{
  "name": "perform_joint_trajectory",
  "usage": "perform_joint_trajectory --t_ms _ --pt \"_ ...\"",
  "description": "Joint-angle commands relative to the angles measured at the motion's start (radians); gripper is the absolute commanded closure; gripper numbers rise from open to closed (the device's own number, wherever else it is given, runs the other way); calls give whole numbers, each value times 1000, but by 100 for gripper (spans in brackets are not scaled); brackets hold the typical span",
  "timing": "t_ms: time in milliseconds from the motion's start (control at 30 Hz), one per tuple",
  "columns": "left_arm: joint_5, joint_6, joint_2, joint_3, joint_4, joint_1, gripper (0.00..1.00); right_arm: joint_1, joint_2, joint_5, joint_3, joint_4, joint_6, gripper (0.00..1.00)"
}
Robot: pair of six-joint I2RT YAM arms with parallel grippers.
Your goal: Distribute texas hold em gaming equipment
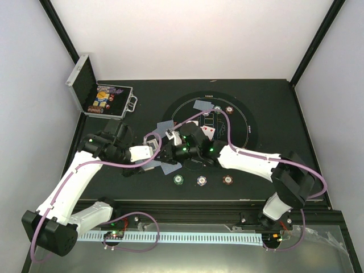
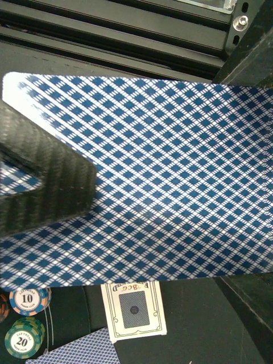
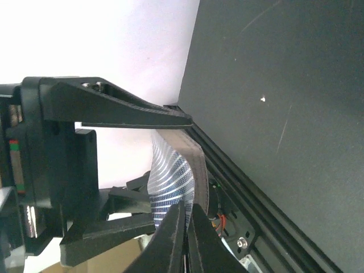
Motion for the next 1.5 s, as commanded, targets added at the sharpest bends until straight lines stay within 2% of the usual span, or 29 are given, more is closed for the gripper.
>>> perform_joint_trajectory --t_ms 0,233,367,500,667,867,1067,1267,1467 --pt "12 2 -7 32 4 2 98 -10 -41 64 -24 -92 -2 99" --pt "11 0 -5 23 8 2 98 -29 -108 82 -45 -134 -17 99" --pt "4 3 -6 17 12 2 99 -85 -156 50 -81 -120 -20 99" --pt "-3 4 -8 15 11 2 98 -208 -219 -26 -146 -96 -43 99" --pt "-2 2 -9 19 7 2 98 -443 -250 -102 -181 -184 -158 99" --pt "-1 2 -8 21 0 2 98 -664 -130 -58 -84 -398 -404 99" --pt "0 0 -7 28 -3 2 98 -796 83 -45 13 -449 -509 99" --pt "3 -1 -9 17 -1 2 98 -842 242 -53 122 -479 -569 99" --pt "-4 5 -11 12 1 2 99 -845 322 15 199 -545 -621 98"
